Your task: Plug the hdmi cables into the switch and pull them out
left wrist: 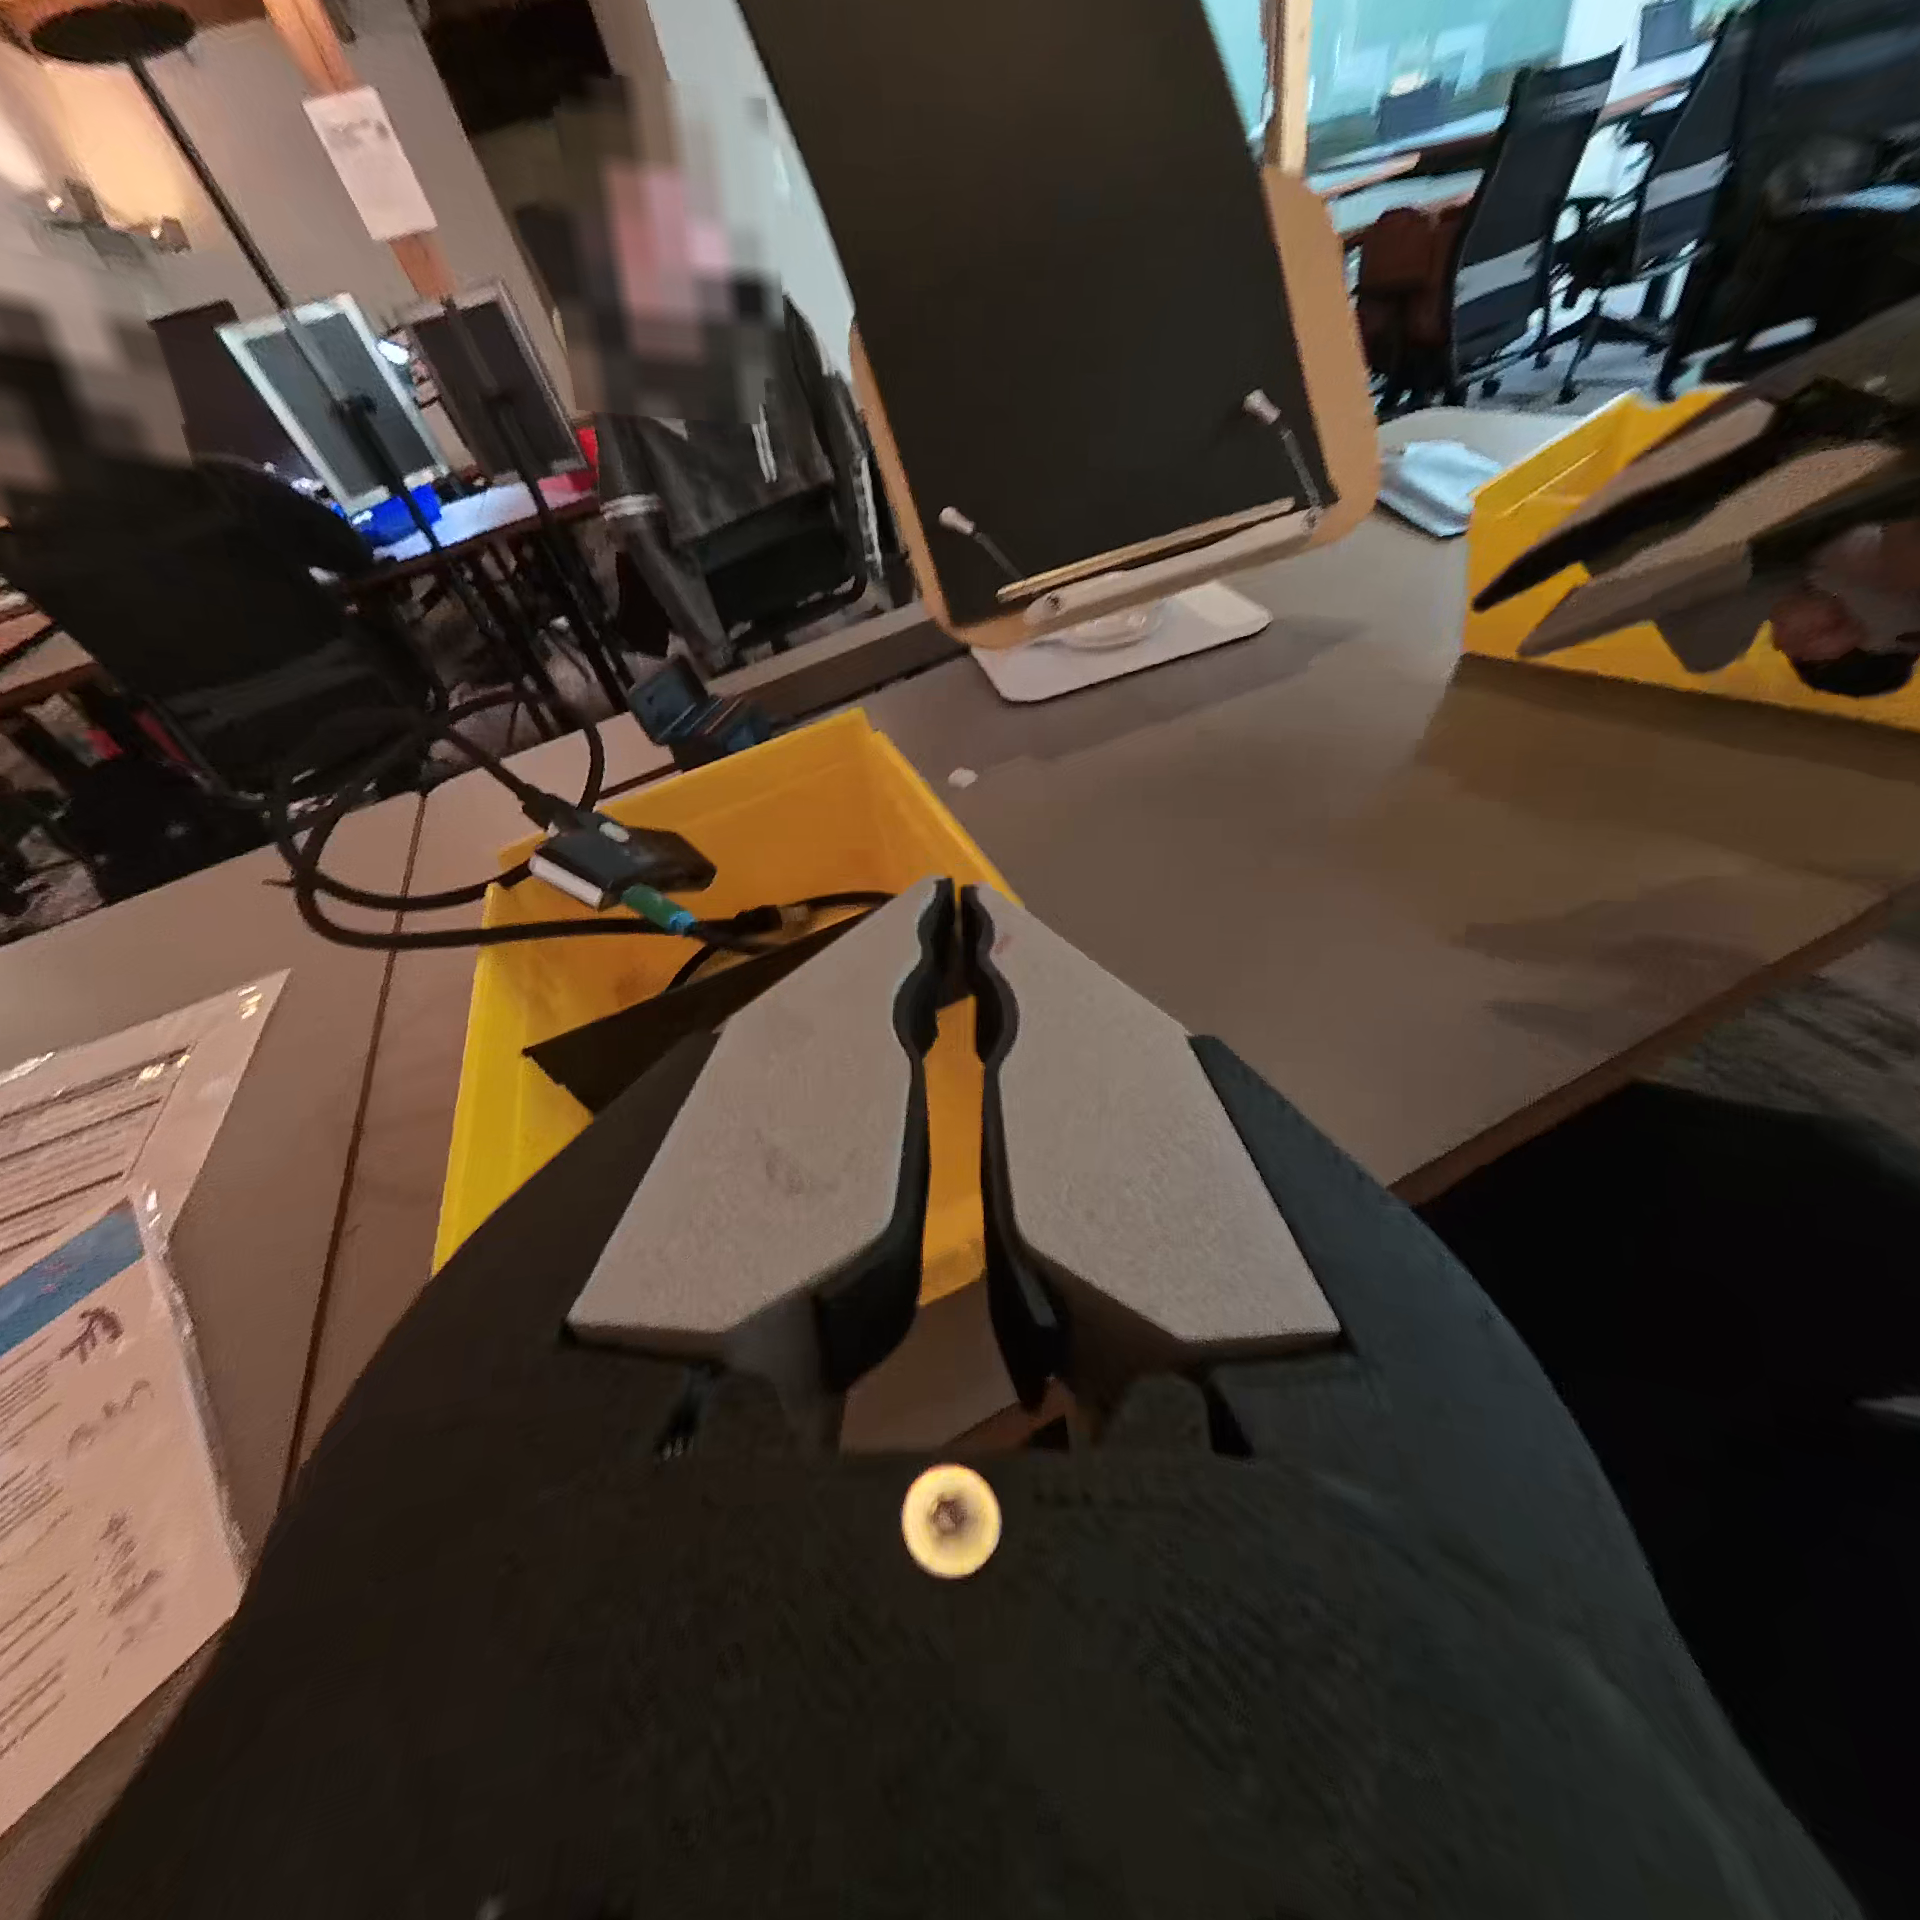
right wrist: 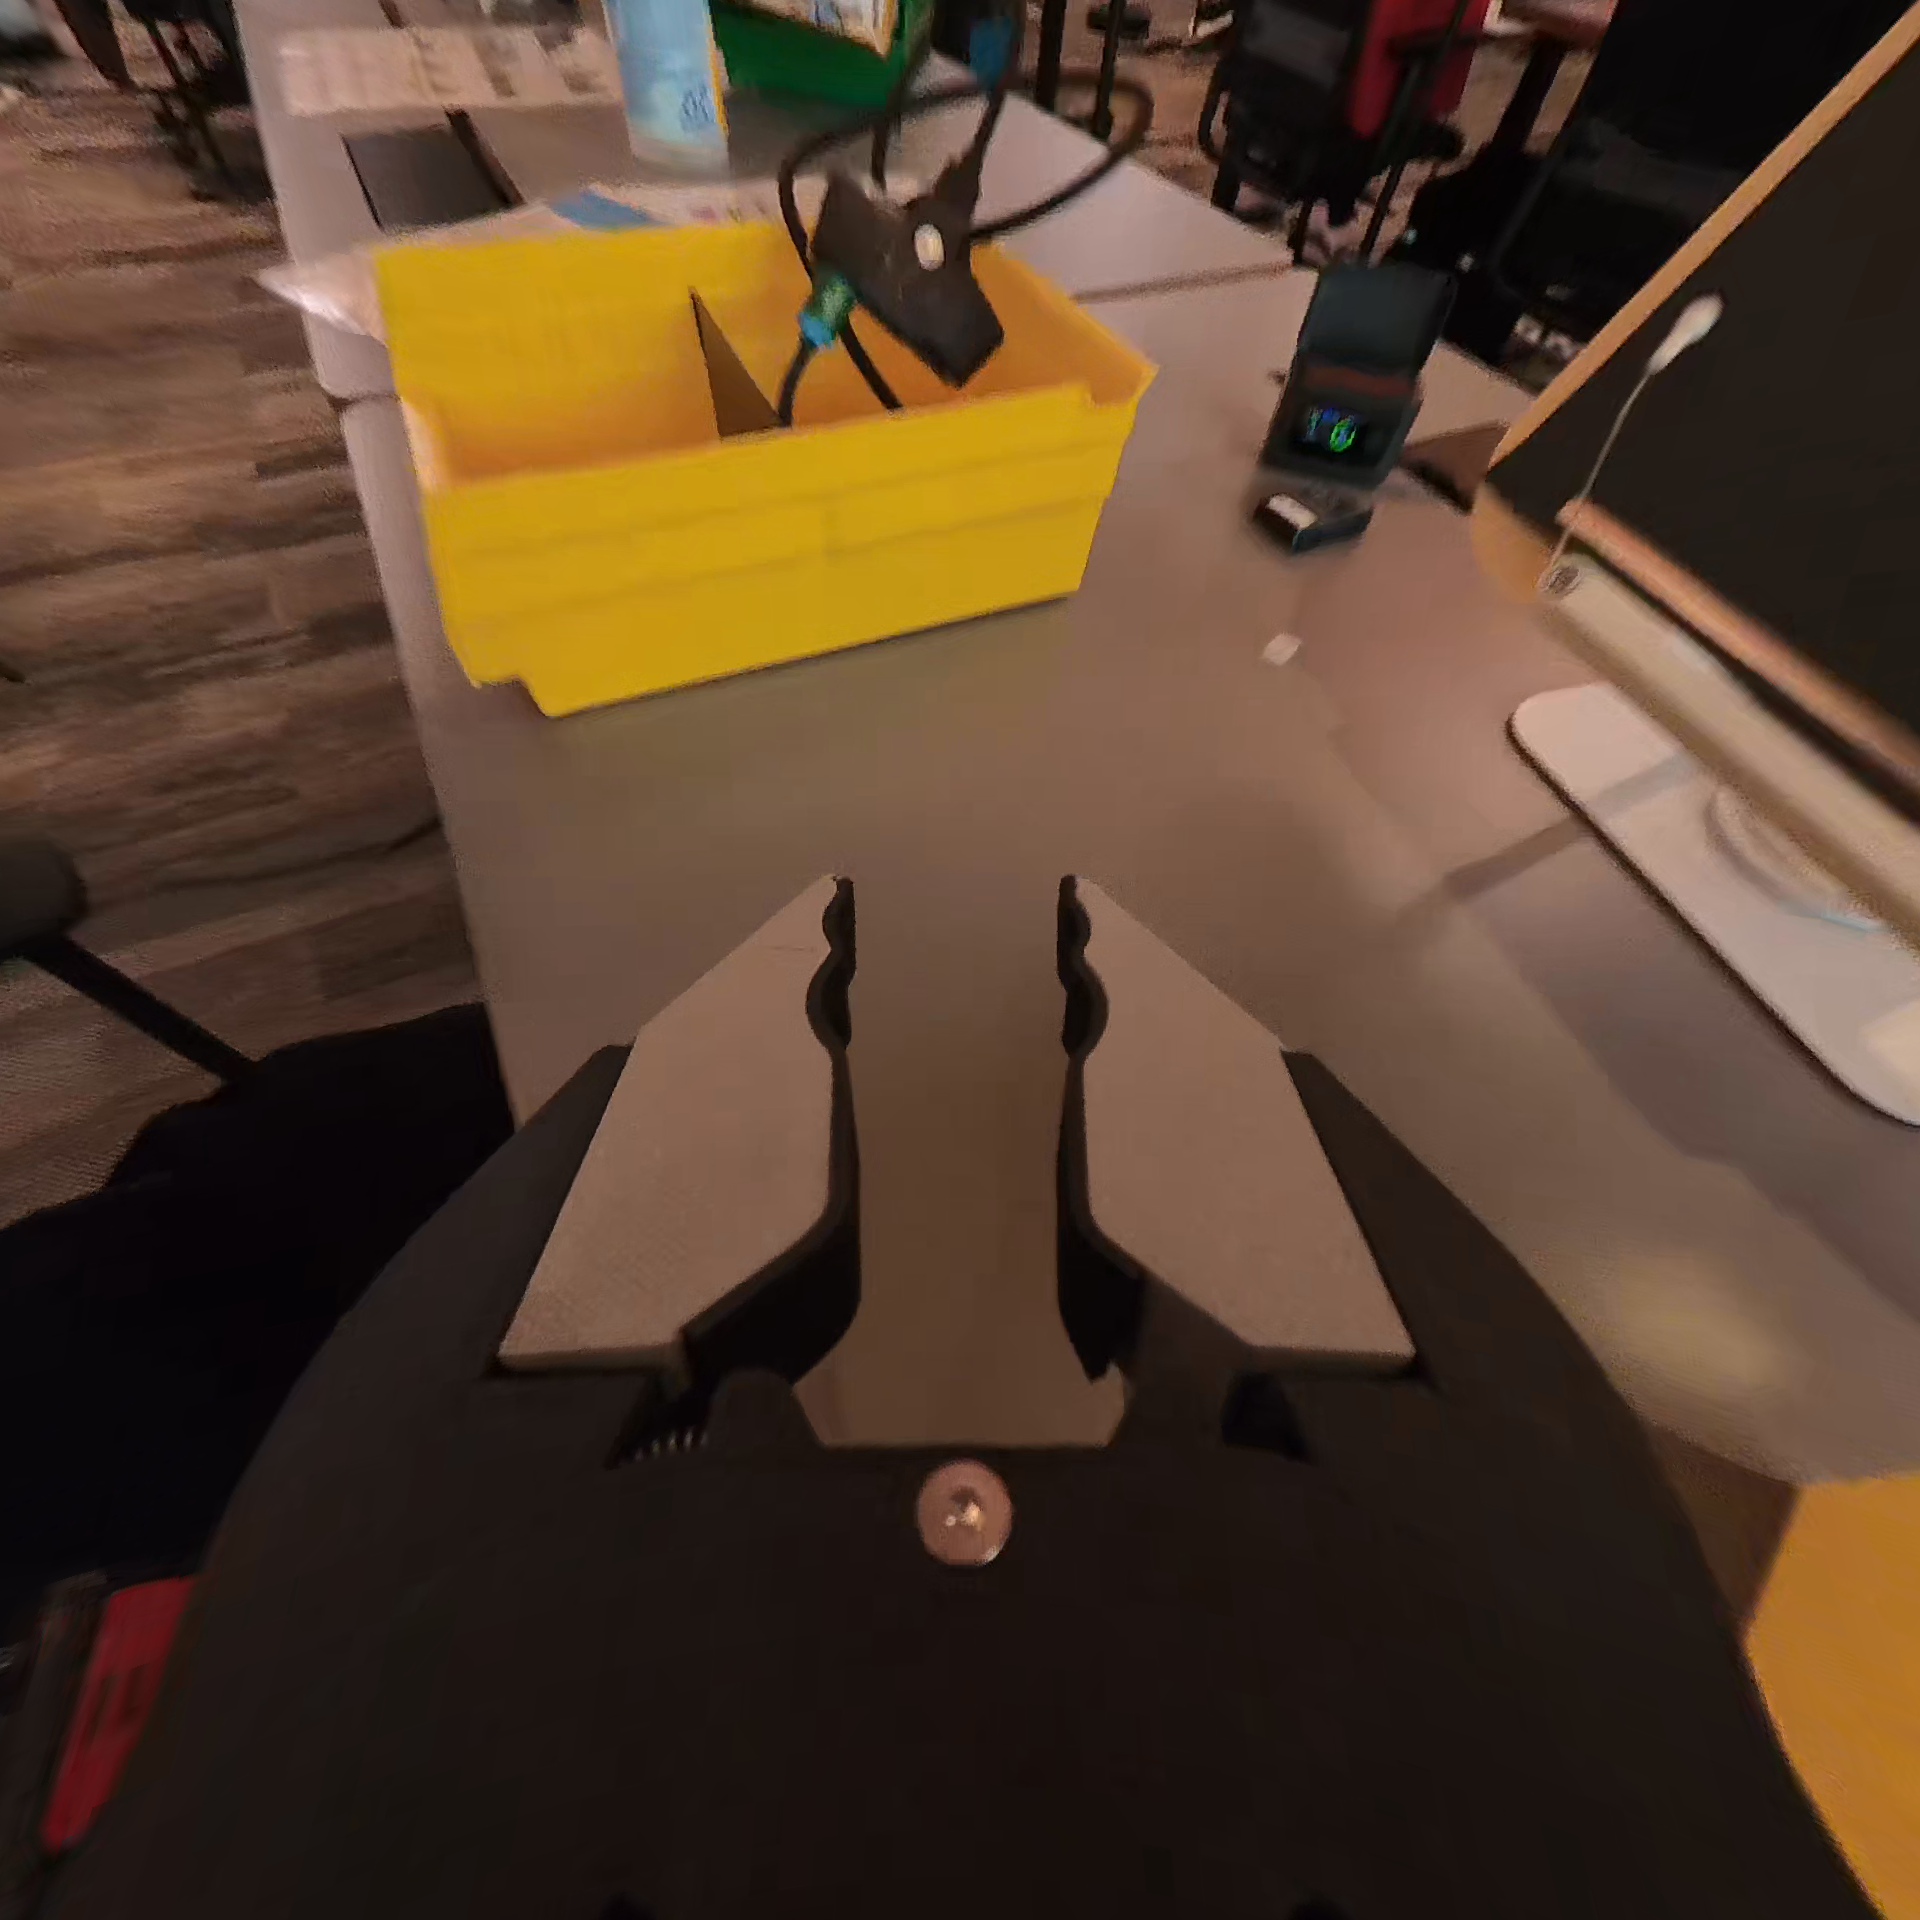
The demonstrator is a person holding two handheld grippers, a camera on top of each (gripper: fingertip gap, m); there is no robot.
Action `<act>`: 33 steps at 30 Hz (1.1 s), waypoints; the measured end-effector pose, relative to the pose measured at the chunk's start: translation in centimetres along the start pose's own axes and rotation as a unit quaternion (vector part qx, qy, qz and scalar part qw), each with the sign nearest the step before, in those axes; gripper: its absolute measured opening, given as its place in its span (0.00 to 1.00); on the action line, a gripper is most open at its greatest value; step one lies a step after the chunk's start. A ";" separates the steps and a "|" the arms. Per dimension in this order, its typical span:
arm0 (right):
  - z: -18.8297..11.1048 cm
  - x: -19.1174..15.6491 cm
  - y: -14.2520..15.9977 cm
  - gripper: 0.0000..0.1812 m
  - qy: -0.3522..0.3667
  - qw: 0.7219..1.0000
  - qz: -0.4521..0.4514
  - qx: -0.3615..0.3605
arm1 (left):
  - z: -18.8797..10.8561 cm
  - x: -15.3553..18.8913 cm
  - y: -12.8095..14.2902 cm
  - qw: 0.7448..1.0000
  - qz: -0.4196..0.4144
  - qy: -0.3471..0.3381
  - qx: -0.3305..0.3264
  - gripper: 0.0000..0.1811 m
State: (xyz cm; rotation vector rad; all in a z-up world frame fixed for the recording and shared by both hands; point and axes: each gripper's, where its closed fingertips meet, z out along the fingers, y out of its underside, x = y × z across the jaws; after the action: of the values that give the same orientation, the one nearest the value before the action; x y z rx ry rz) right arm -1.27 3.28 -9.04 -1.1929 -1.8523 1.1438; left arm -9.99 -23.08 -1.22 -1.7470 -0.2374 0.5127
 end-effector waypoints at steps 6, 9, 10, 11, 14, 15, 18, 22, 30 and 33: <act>4.4 1.7 4.9 0.19 0.038 0.999 -0.019 -0.008 | 2.8 -1.7 4.7 0.997 -0.024 -0.016 -0.078 0.13; 5.3 2.1 6.3 0.15 0.040 0.999 -0.022 -0.024 | 4.4 -2.3 7.2 0.992 -0.051 -0.017 -0.114 0.19; 5.4 1.9 6.3 0.16 0.035 0.999 -0.022 -0.024 | 5.0 -2.5 7.7 0.991 -0.058 -0.017 -0.120 0.22; 5.5 1.6 6.2 0.16 0.033 0.999 -0.026 -0.024 | 5.5 -2.4 8.1 0.990 -0.065 -0.010 -0.121 0.25; 6.0 1.3 6.7 0.19 0.039 0.997 -0.050 -0.045 | 6.9 -2.5 8.1 0.988 -0.116 0.011 -0.106 0.29; 6.1 1.1 6.8 0.20 0.040 0.996 -0.059 -0.050 | 7.3 -2.9 7.9 0.986 -0.137 0.009 -0.097 0.28; 6.1 0.9 6.8 0.22 0.043 0.995 -0.073 -0.051 | 8.4 -5.4 6.7 0.982 -0.169 -0.011 -0.077 0.19; 5.9 0.8 6.5 0.23 0.038 0.997 -0.060 -0.039 | 10.7 -10.2 4.8 0.974 -0.206 -0.042 -0.089 0.22; 5.8 1.1 6.3 0.23 0.033 0.998 -0.040 -0.031 | 16.9 -16.3 7.5 0.939 -0.280 -0.101 -0.175 0.24; 5.8 1.0 6.3 0.23 0.038 0.998 -0.048 -0.031 | 18.7 -16.0 9.3 0.925 -0.307 -0.092 -0.204 0.23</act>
State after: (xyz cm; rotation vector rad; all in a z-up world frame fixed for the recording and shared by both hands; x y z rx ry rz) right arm -4.30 3.66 -17.11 -1.1525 -1.8784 0.9831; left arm -33.73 -15.84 -9.90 -1.8933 -1.0501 0.1647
